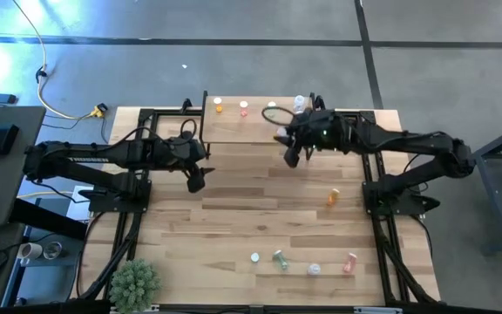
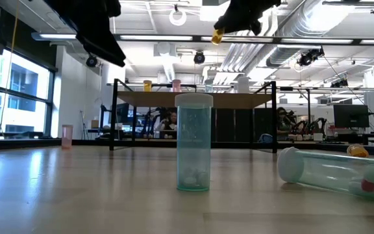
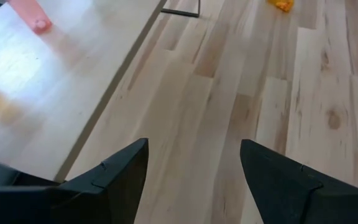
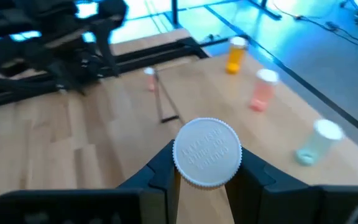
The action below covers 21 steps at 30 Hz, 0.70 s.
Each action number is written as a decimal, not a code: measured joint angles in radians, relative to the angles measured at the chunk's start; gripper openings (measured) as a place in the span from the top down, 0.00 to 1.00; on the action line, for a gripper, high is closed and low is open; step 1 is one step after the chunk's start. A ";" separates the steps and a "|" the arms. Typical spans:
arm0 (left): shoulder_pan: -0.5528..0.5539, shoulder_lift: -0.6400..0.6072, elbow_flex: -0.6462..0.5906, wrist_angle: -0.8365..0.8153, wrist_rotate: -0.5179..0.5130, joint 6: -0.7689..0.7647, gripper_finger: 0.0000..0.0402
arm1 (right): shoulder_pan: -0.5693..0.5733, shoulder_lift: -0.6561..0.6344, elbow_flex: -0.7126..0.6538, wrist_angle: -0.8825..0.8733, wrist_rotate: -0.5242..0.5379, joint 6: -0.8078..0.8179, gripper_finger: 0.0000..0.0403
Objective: Pick and place medicine bottles onto shelf by color
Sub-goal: Put the bottom orange pill bottle on the shelf aligned with the orange pill bottle
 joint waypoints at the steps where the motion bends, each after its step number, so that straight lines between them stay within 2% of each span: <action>1: 0.004 0.000 0.000 0.000 0.000 0.000 0.39 | -0.017 0.000 0.010 -0.015 -0.007 0.000 0.78; 10: 0.051 0.000 0.000 0.000 -0.002 0.017 0.39 | -0.127 0.040 0.094 -0.035 -0.113 -0.046 0.78; 21: 0.139 0.000 0.000 -0.001 -0.003 0.053 0.39 | -0.153 0.246 0.337 -0.195 -0.118 -0.115 0.78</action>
